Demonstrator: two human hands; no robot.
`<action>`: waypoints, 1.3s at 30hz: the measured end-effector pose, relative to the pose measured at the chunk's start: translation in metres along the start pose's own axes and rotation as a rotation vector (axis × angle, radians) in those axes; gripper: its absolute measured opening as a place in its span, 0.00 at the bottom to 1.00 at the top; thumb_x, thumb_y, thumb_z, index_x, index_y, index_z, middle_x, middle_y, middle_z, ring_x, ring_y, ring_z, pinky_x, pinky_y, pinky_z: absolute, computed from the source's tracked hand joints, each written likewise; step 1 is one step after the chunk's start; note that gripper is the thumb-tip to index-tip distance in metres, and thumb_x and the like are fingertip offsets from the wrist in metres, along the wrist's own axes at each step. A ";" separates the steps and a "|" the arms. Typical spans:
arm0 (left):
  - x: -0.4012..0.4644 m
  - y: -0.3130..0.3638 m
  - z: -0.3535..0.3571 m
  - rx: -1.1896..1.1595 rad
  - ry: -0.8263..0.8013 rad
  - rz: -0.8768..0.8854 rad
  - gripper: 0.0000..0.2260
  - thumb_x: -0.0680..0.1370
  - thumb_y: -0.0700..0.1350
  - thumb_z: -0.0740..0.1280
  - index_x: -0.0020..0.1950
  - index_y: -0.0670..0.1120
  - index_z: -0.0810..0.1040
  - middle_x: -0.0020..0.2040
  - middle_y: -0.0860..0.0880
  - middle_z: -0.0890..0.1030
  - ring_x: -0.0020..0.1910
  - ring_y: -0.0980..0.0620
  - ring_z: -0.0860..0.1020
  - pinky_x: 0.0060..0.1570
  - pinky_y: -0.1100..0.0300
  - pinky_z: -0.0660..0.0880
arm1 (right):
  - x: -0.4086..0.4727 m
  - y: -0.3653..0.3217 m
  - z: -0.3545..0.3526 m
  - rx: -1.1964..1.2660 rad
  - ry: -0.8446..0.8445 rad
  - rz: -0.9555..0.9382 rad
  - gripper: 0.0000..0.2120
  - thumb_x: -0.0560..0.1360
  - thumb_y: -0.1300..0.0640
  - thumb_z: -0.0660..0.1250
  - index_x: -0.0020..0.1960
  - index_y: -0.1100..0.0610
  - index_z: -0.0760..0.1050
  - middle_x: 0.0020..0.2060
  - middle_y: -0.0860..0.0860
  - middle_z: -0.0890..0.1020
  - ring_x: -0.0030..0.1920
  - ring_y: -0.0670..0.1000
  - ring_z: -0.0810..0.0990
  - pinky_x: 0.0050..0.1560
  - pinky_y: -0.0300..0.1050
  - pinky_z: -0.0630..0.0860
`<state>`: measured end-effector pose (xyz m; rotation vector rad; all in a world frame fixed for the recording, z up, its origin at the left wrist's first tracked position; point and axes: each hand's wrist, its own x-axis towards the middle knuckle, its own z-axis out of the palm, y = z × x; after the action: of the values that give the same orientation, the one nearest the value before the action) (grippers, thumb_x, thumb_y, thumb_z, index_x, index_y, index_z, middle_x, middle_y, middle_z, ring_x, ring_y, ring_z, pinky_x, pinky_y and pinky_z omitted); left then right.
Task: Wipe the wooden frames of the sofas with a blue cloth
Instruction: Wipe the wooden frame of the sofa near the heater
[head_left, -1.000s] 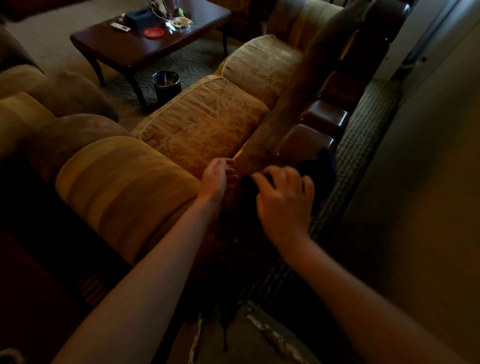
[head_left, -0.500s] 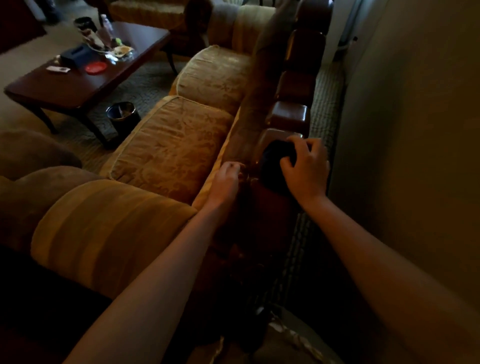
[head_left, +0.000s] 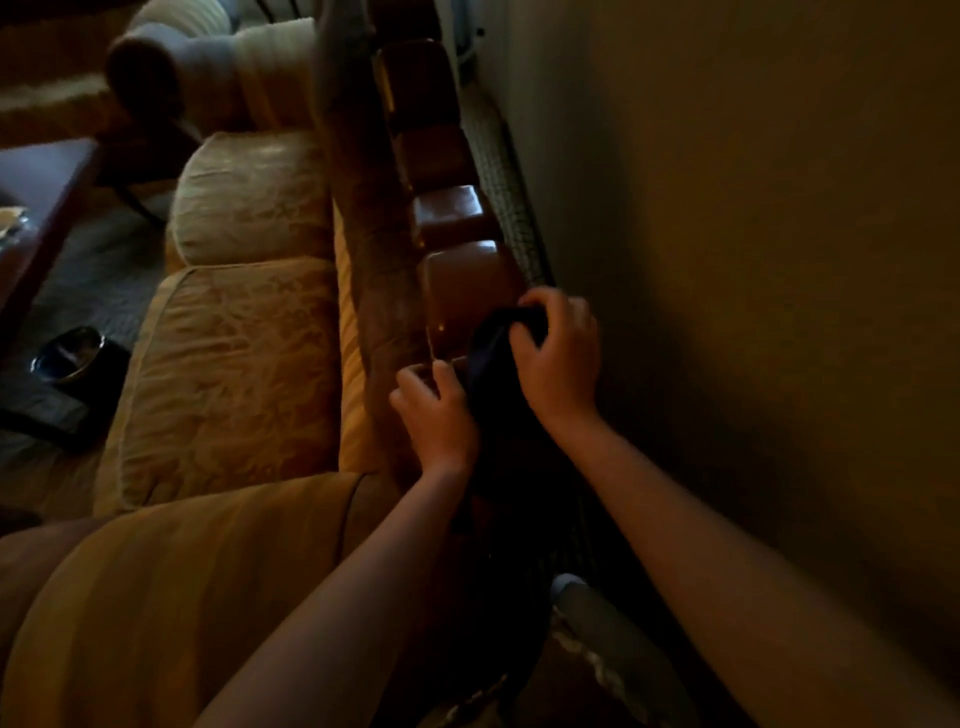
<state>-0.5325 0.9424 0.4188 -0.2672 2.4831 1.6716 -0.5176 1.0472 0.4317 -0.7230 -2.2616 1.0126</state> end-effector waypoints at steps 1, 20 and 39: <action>0.000 0.000 -0.001 -0.009 -0.016 -0.001 0.15 0.82 0.51 0.55 0.62 0.42 0.67 0.61 0.43 0.68 0.49 0.53 0.67 0.40 0.61 0.62 | 0.022 0.004 0.007 0.083 -0.045 0.115 0.14 0.75 0.55 0.62 0.58 0.60 0.75 0.55 0.59 0.76 0.56 0.58 0.75 0.56 0.49 0.69; 0.010 -0.006 -0.003 -0.016 -0.124 0.036 0.10 0.82 0.50 0.53 0.56 0.45 0.67 0.54 0.48 0.67 0.51 0.50 0.69 0.52 0.54 0.66 | 0.033 0.003 0.015 0.031 -0.090 0.310 0.20 0.80 0.60 0.57 0.70 0.63 0.66 0.66 0.60 0.72 0.67 0.57 0.70 0.65 0.44 0.63; 0.010 -0.007 -0.004 0.008 -0.128 0.042 0.13 0.82 0.51 0.53 0.58 0.44 0.67 0.55 0.46 0.68 0.56 0.45 0.70 0.58 0.46 0.68 | 0.003 -0.002 0.015 -0.098 0.032 0.201 0.21 0.78 0.55 0.60 0.69 0.60 0.67 0.65 0.58 0.73 0.65 0.57 0.71 0.62 0.46 0.66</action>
<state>-0.5403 0.9356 0.4121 -0.1048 2.4175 1.6390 -0.5306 1.0409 0.4254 -1.0180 -2.2574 0.9787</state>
